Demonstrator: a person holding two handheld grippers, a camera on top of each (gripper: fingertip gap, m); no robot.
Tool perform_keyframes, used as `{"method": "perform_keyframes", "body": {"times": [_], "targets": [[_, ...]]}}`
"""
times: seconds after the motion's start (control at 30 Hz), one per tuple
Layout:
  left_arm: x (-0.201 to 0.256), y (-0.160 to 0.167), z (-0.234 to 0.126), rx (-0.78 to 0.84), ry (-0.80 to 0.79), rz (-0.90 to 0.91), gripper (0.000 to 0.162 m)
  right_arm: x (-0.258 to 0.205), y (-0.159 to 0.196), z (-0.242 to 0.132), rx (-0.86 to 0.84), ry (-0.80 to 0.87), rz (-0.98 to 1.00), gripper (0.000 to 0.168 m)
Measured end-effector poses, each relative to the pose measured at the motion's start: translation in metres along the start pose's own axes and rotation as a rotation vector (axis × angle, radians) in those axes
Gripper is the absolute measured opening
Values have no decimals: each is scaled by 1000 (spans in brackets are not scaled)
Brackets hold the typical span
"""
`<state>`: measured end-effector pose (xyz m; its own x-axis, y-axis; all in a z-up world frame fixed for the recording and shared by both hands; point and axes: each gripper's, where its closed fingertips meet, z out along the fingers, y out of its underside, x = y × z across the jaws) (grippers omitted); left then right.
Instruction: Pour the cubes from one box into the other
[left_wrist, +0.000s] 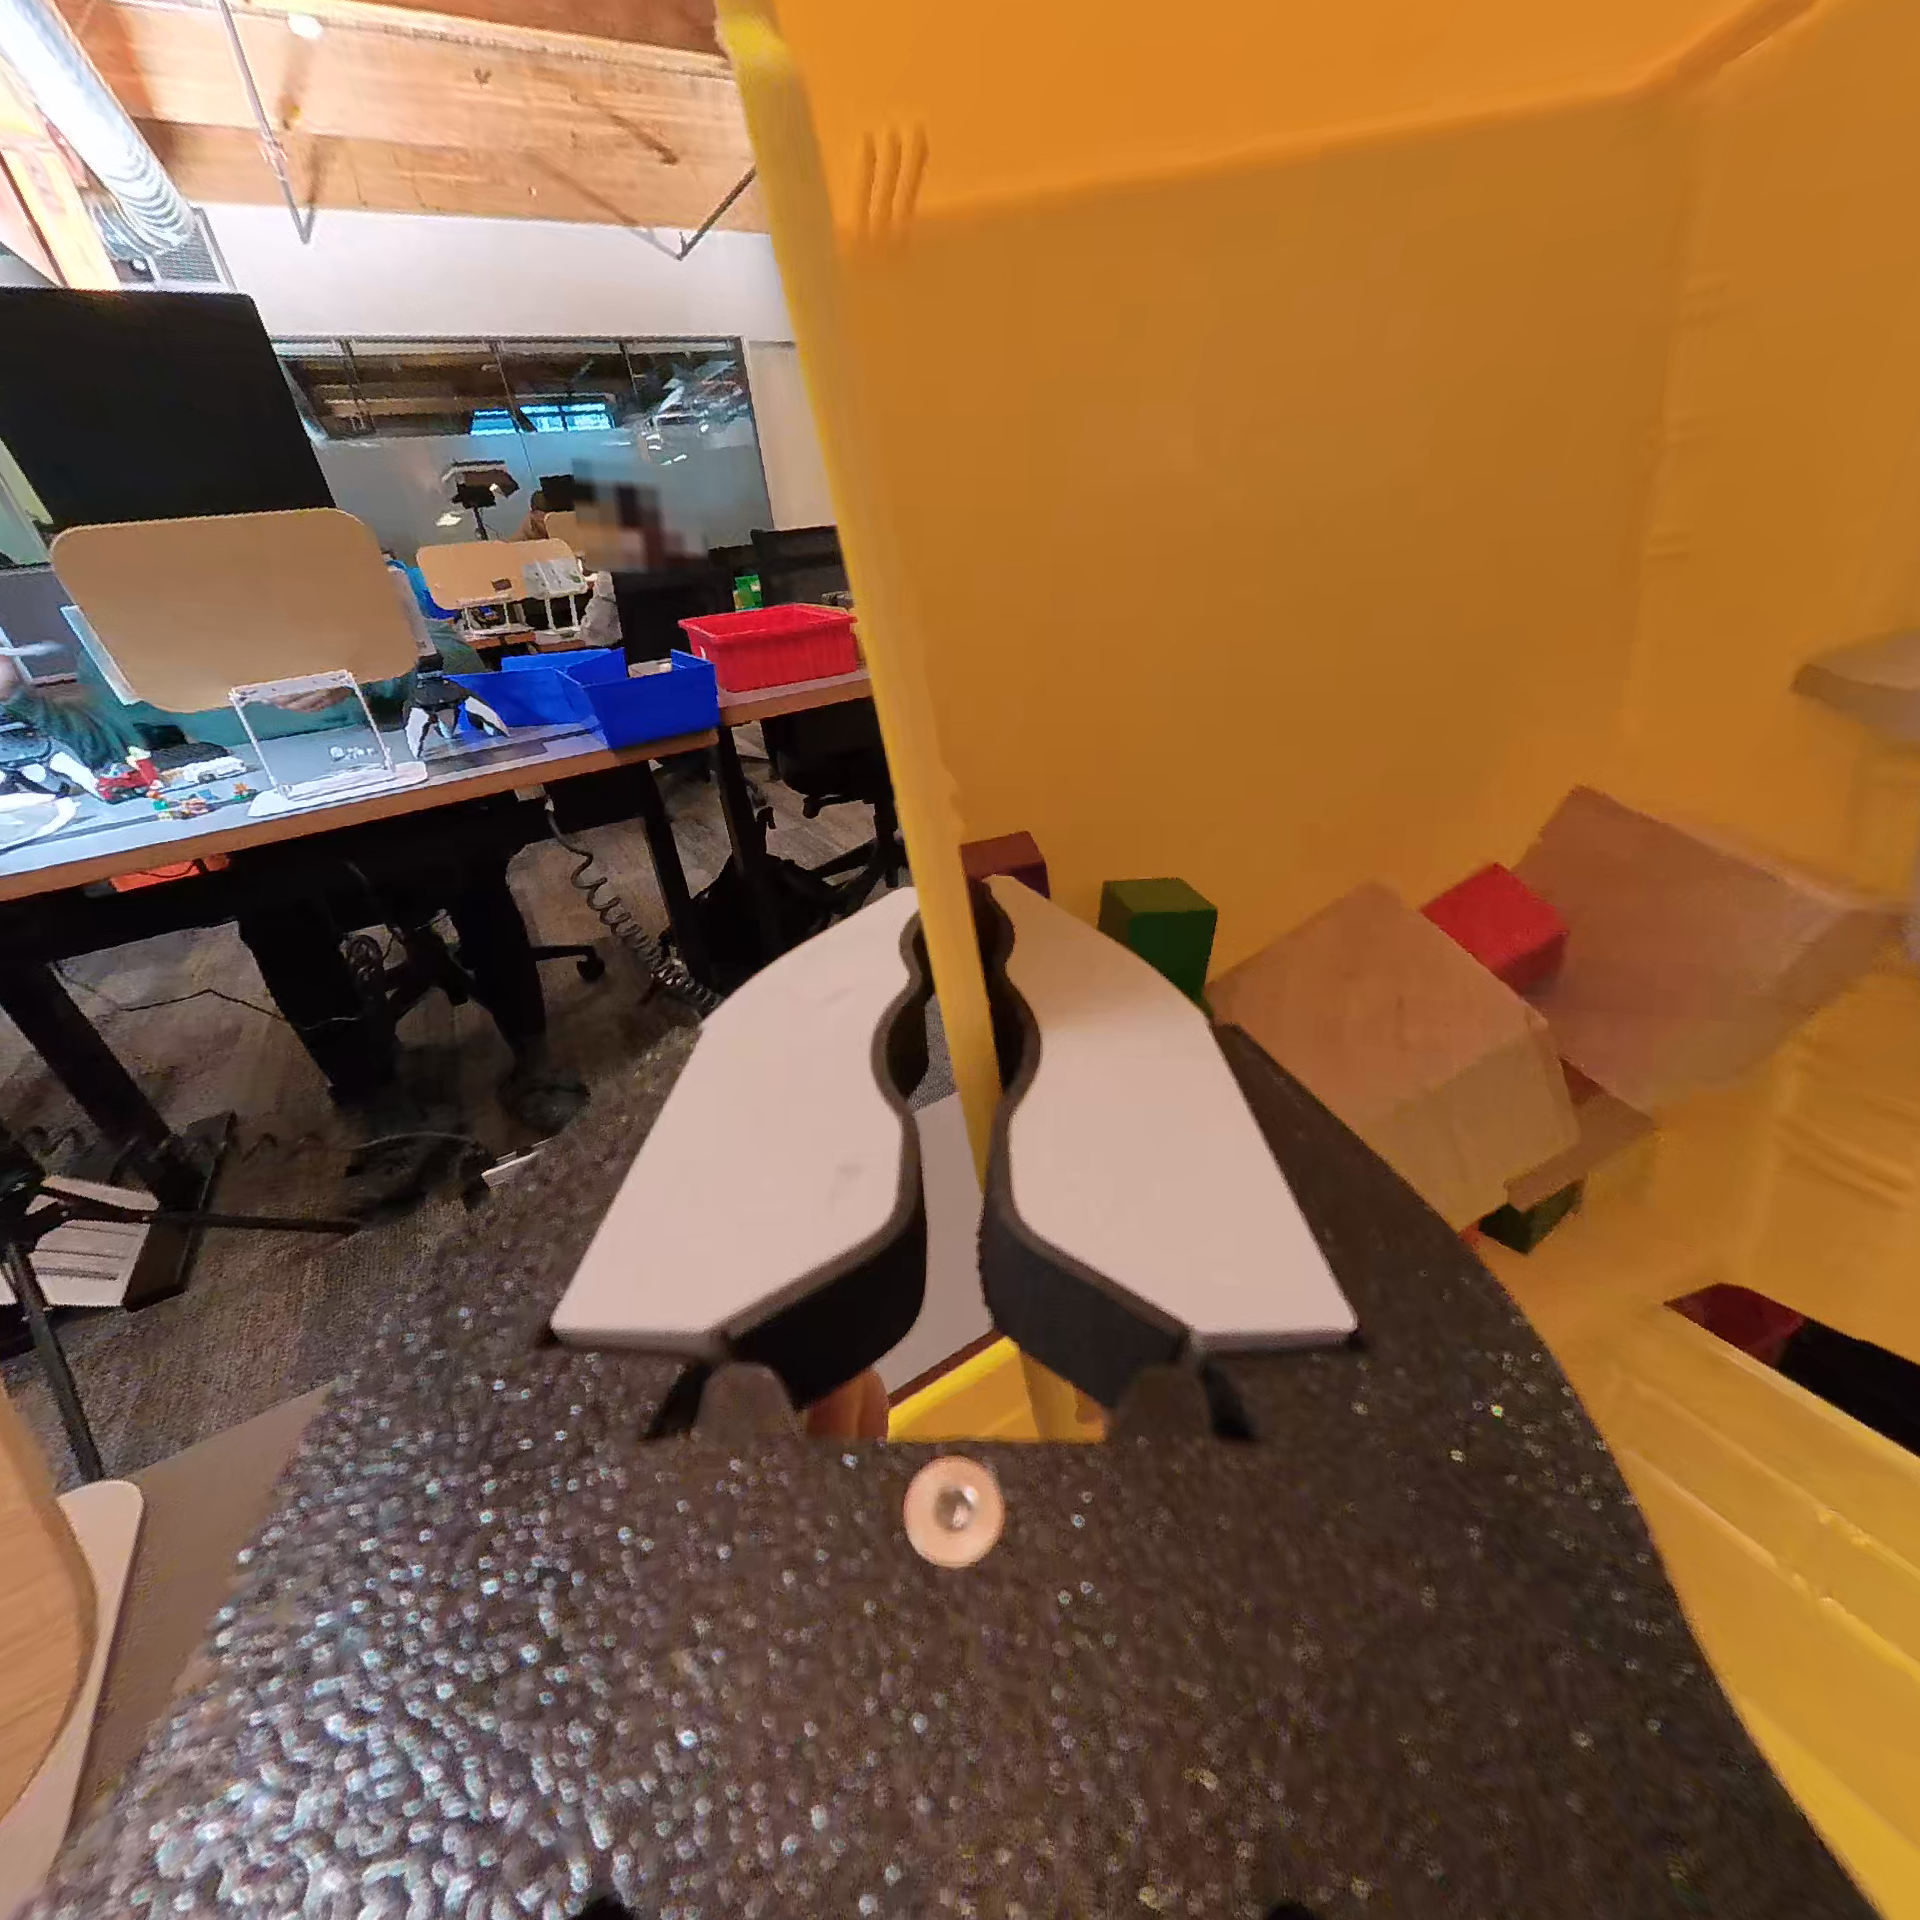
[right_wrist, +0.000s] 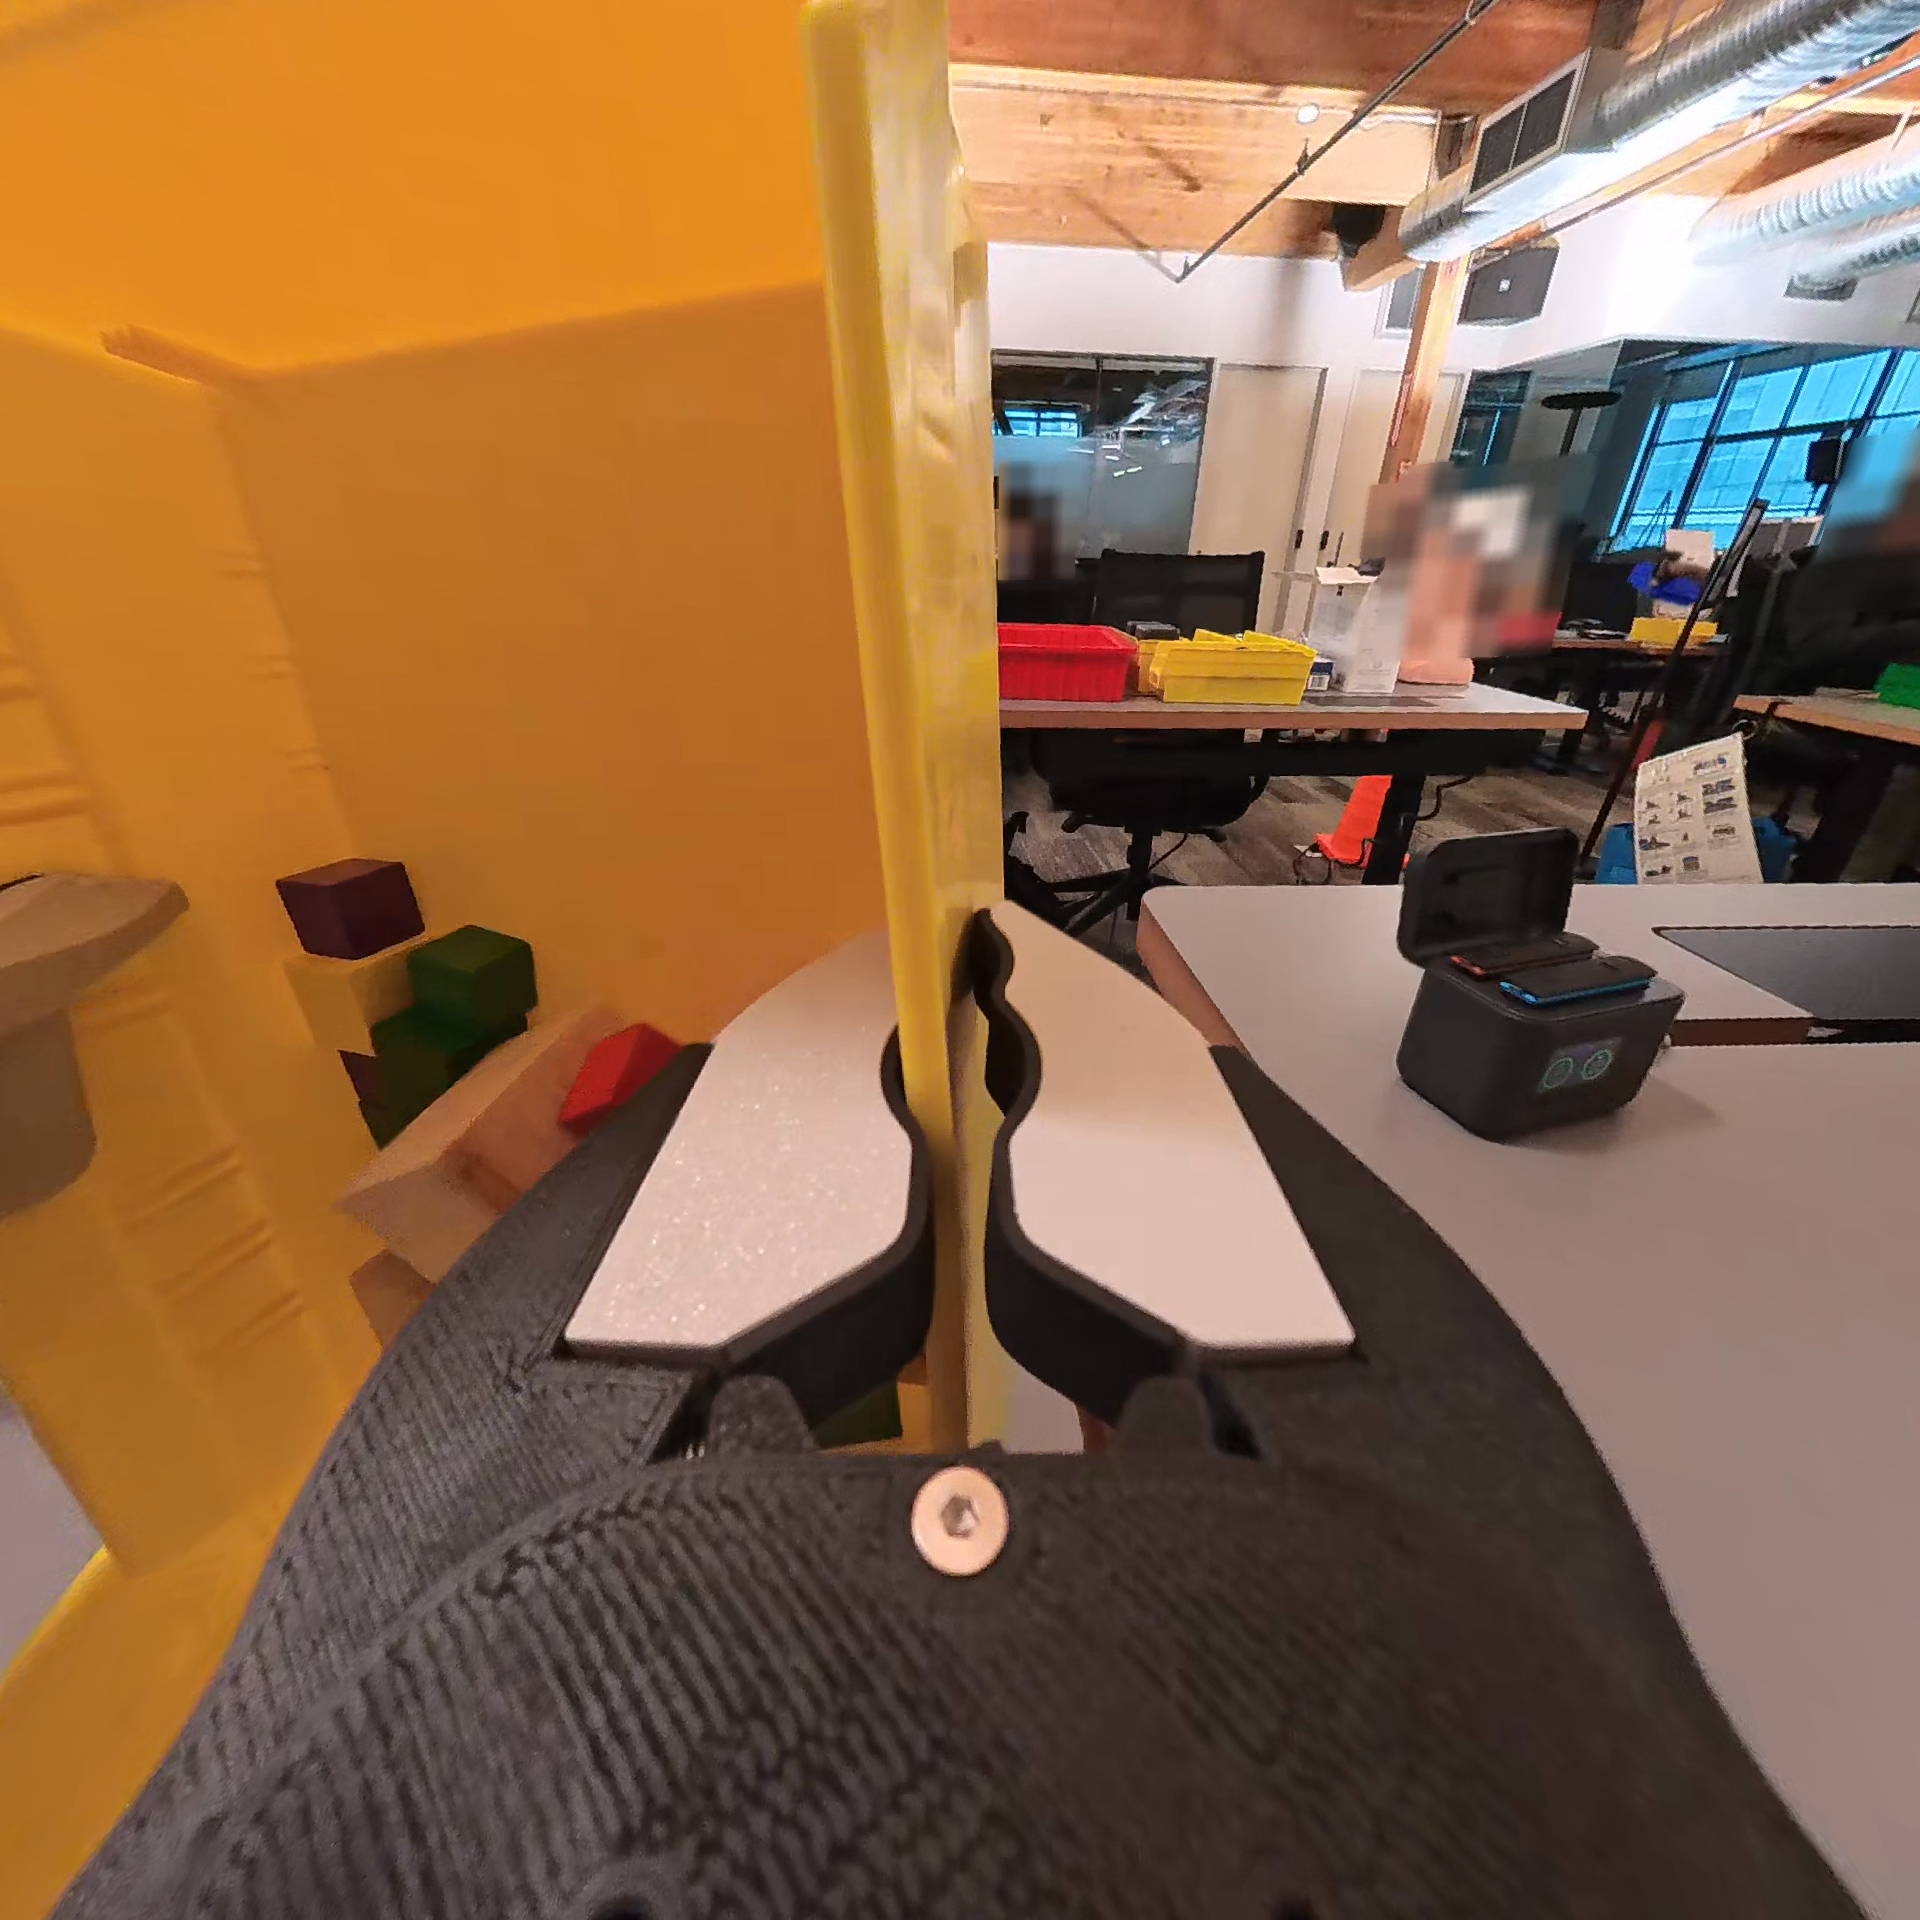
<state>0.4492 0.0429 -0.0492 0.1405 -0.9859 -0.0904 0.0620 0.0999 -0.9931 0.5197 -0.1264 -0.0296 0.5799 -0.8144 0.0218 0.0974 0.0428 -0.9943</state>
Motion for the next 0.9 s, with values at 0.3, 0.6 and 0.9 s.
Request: {"method": "perform_keyframes", "body": {"times": [0.3, 0.6, 0.9], "targets": [[-7, -3, -2, 29, -1, -23, 6, -8, -2, 5, 26, -24, 15, 4], [-15, -7, -8, 67, -12, -20, 7, -16, -3, 6, 70, -55, 39, 5], [-12, -15, -12, 116, 3, -6, 8, -16, -11, 4, 120, -67, 41, 5]]}}
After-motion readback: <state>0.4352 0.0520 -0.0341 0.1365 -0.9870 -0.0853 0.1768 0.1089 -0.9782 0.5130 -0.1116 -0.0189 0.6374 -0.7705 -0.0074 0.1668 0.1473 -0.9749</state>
